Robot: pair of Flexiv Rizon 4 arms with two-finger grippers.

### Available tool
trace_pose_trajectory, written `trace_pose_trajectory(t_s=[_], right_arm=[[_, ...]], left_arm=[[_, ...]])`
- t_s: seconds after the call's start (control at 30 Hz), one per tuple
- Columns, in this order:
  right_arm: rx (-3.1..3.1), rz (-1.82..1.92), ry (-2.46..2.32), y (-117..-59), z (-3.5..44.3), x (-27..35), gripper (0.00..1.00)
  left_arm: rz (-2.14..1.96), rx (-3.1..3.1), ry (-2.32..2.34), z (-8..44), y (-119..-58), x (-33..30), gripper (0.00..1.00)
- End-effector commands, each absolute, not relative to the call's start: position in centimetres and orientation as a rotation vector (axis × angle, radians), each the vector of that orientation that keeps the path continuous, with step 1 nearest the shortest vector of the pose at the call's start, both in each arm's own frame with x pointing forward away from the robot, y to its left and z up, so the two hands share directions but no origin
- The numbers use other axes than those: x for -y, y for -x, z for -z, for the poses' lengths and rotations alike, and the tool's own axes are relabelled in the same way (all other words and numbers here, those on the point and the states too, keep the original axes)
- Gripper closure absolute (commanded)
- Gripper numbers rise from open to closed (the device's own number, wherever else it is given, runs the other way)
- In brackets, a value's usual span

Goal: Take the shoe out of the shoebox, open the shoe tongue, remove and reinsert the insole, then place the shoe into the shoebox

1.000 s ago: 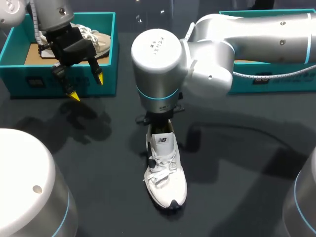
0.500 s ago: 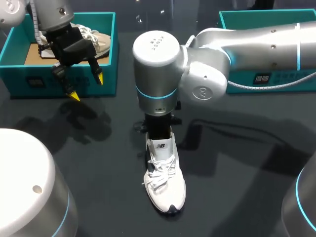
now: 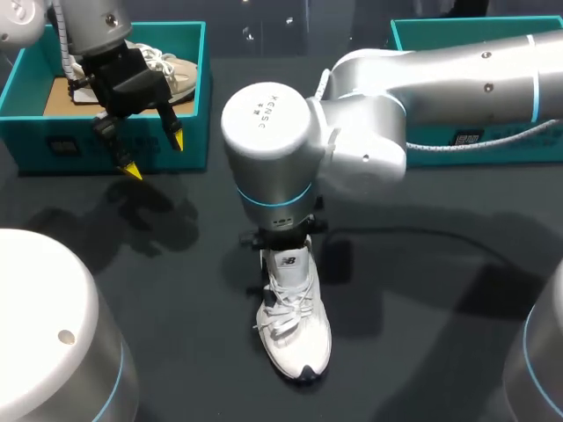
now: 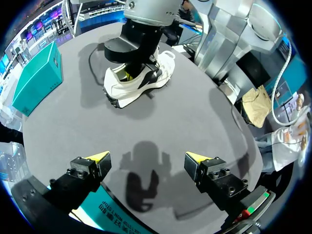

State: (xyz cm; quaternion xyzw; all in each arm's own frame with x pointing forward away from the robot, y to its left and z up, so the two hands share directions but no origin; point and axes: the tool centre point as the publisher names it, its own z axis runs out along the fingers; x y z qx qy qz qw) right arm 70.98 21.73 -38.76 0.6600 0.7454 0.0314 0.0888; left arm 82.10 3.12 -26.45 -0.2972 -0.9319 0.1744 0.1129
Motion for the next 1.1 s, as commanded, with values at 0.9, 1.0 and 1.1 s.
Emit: trace_pose_trajectory(t_s=[0.9, 1.0, 1.1], right_arm=[[-2.274, -0.048, -2.087, -69.9, 44.8, -22.8, 1.0], [-2.247, -0.013, -2.133, -68.7, 44.4, -22.5, 1.0], [-2.218, -0.012, -2.118, -68.4, 43.1, -22.1, 1.0]], left_arm=[[-0.509, 2.735, 0.874, 26.4, -82.1, -3.2, 0.0], [-0.509, 2.735, 0.874, 26.4, -82.1, -3.2, 0.0], [-0.509, 2.735, 0.874, 26.4, -82.1, -3.2, 0.0]])
